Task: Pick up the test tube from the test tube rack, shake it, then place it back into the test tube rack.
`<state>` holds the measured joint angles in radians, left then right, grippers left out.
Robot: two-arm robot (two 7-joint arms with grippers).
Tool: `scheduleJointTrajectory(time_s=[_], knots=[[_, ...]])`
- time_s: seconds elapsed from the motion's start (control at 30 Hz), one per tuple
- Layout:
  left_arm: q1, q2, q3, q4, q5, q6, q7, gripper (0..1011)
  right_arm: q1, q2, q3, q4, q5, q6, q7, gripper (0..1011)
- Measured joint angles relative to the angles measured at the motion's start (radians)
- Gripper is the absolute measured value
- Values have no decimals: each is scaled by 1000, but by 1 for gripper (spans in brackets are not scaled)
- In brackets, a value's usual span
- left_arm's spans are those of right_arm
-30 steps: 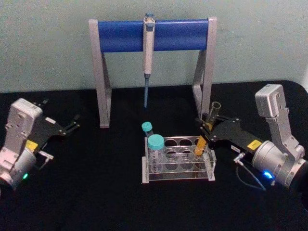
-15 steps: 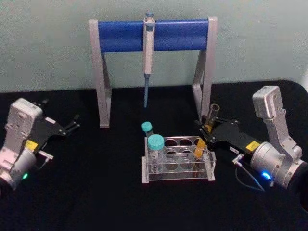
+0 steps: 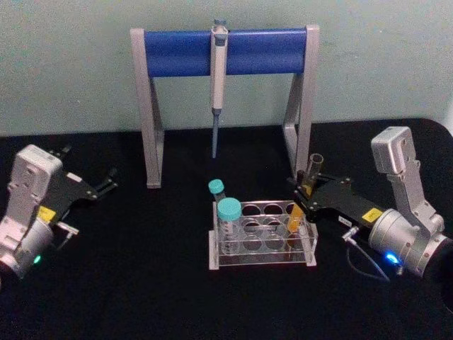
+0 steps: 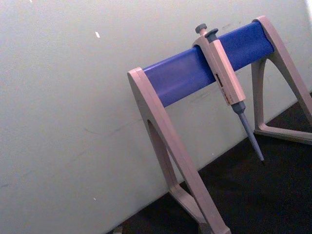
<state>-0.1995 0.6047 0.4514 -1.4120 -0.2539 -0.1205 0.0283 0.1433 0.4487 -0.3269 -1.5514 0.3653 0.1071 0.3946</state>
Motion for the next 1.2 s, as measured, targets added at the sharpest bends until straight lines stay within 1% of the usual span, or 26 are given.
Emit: scheduleJointTrajectory(time_s=[0.67, 0.7, 0.73, 0.8, 0.83, 0.87, 0.9, 0.93, 0.97, 1.07, 1.1, 1.13, 1.17, 1.2], knots=[[0, 0, 0, 0, 0, 0, 0, 1001, 2, 1, 0, 2, 0, 3, 0, 222], [0, 0, 0, 0, 0, 0, 0, 1002, 2, 1, 0, 2, 0, 3, 0, 250], [0, 0, 0, 0, 0, 0, 0, 1001, 2, 1, 0, 1, 0, 3, 0, 250], [0, 0, 0, 0, 0, 0, 0, 1002, 2, 1, 0, 1, 0, 3, 0, 324], [0, 0, 0, 0, 0, 0, 0, 1001, 2, 1, 0, 1, 1, 3, 0, 339], [0, 0, 0, 0, 0, 0, 0, 1001, 2, 1, 0, 1, 0, 3, 0, 385], [0, 0, 0, 0, 0, 0, 0, 1001, 2, 1, 0, 1, 1, 2, 0, 396], [0, 0, 0, 0, 0, 0, 0, 1001, 2, 1, 0, 1, 1, 2, 0, 444], [0, 0, 0, 0, 0, 0, 0, 1001, 2, 1, 0, 1, 0, 2, 0, 465], [0, 0, 0, 0, 0, 0, 0, 1001, 1, 1, 0, 1, 0, 2, 0, 585], [0, 0, 0, 0, 0, 0, 0, 1001, 1, 1, 0, 1, 0, 2, 0, 598], [0, 0, 0, 0, 0, 0, 0, 1001, 1, 1, 0, 1, 1, 2, 0, 645], [0, 0, 0, 0, 0, 0, 0, 1002, 1, 1, 0, 0, 1, 2, 0, 645], [0, 0, 0, 0, 0, 0, 0, 1002, 1, 1, 0, 0, 1, 2, 0, 705]])
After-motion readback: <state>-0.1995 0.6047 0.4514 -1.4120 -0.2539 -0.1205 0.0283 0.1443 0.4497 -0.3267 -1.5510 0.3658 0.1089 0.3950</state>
